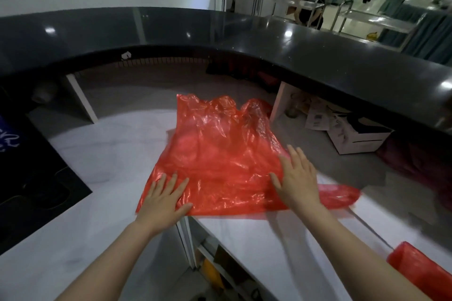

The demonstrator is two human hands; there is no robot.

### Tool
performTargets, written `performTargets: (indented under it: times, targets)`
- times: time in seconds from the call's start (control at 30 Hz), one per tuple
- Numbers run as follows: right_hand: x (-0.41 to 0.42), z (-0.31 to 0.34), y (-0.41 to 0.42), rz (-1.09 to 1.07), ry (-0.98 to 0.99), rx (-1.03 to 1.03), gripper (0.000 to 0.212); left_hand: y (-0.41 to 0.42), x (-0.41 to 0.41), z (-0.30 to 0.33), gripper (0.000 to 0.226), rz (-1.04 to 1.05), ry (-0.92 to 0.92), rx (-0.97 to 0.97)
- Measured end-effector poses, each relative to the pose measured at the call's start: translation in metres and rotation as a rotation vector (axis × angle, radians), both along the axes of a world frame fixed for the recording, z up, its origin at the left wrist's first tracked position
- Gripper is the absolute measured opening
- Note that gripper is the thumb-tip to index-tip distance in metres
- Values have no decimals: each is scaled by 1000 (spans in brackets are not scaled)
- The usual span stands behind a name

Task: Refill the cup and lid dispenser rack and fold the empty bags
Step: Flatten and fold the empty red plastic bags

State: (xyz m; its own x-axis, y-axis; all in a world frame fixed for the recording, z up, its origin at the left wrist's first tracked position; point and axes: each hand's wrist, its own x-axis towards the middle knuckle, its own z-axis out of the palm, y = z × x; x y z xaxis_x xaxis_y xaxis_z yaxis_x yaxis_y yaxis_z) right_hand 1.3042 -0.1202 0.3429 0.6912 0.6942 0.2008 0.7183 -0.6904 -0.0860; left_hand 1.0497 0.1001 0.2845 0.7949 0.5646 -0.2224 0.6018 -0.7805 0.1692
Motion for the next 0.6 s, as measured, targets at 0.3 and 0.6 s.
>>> performTargets:
  times: [0.3, 0.6]
  targets:
    - [-5, 4, 51, 170, 96, -38, 63, -2, -24, 16, 65, -11, -155, -217]
    - [17, 29, 94, 38, 349, 396, 17, 45, -31, 66, 27, 361, -715, -437]
